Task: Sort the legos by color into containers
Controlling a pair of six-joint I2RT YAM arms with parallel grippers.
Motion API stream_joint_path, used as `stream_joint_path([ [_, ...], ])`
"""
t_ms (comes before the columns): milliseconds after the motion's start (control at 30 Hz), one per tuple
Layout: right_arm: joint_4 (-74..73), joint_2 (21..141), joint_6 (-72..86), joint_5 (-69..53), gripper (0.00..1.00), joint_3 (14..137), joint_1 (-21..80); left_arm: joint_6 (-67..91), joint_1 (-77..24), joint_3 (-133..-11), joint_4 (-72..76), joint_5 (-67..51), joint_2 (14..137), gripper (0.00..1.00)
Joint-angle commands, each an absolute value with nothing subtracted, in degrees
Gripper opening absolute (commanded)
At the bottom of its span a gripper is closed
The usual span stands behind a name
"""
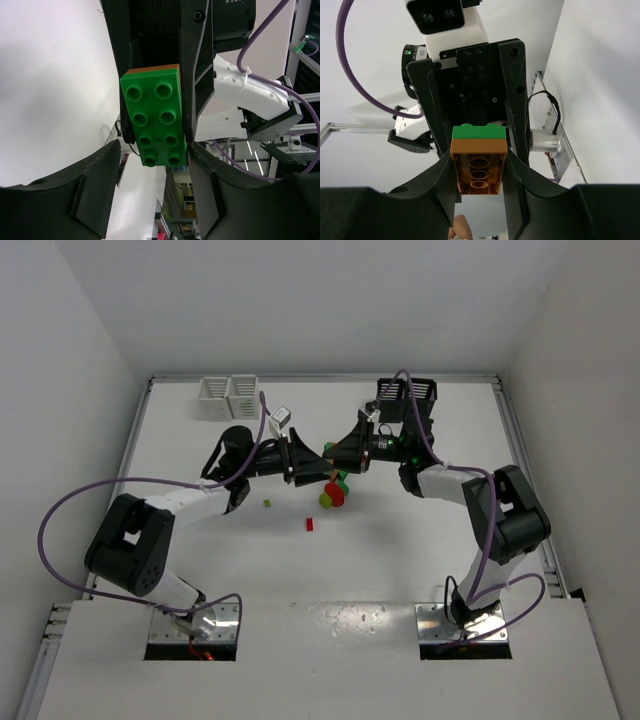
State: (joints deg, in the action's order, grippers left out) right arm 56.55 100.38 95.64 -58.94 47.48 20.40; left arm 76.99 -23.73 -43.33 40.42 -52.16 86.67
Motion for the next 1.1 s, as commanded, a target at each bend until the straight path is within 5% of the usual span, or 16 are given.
stream_joint_path([
  [0, 60.2, 100.5, 95.5, -58.7, 0.0, 49.7, 20.2, 76.4, -23.7, -45.2, 40.8, -53.0, 84.4, 0.61],
  [1067, 59.6, 99.4, 94.4, -59.2, 0.0, 47.4, 20.2, 78.7, -20.9, -46.2, 43.9, -54.6, 84.4, 0.59],
])
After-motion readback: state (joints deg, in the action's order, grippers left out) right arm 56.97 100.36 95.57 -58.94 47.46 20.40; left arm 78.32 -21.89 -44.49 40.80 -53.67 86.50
